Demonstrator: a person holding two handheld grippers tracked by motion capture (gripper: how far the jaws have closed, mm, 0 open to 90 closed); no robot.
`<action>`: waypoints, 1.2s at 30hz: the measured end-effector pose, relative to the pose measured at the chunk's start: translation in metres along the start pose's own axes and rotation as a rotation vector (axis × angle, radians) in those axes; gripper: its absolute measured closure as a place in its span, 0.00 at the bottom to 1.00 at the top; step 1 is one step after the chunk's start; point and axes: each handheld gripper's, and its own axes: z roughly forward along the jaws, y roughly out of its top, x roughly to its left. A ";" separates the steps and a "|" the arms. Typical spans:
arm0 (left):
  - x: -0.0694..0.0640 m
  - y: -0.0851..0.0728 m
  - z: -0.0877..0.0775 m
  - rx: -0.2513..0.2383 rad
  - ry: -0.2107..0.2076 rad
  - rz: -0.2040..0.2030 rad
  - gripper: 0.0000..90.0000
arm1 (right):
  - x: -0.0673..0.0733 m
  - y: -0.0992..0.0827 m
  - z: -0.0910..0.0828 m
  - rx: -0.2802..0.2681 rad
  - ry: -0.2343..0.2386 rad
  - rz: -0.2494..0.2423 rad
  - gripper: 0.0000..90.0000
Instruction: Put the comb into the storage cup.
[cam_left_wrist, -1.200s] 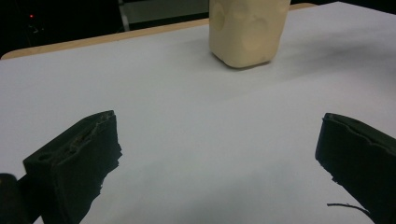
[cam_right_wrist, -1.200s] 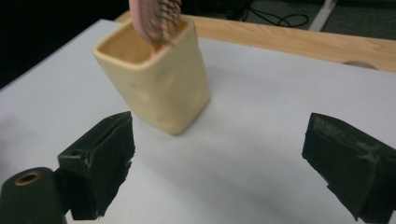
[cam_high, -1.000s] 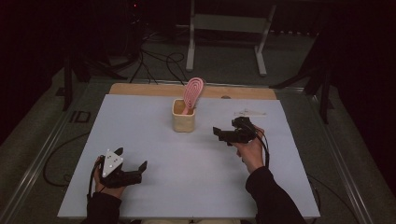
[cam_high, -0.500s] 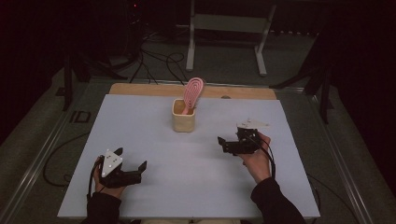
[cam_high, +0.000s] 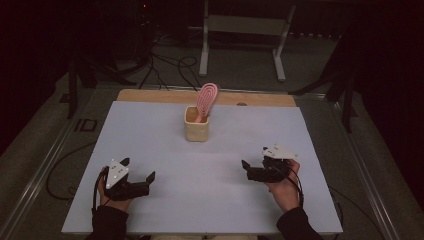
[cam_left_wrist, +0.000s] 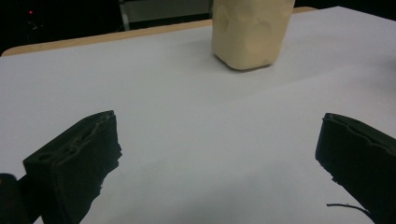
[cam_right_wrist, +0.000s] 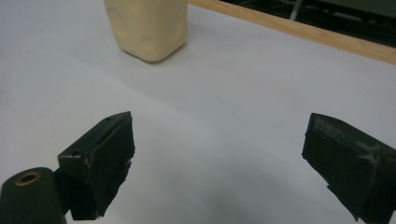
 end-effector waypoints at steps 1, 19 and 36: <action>0.000 0.000 0.000 0.000 0.000 0.000 0.00 | 0.000 0.000 0.000 0.000 0.000 0.000 0.10; 0.010 0.003 -0.010 -0.026 0.015 -0.017 0.00 | -0.012 -0.034 -0.038 -0.122 -0.007 0.038 0.10; 0.012 0.004 -0.014 -0.018 -0.013 0.032 0.00 | -0.019 -0.053 -0.056 -0.193 -0.005 0.081 0.10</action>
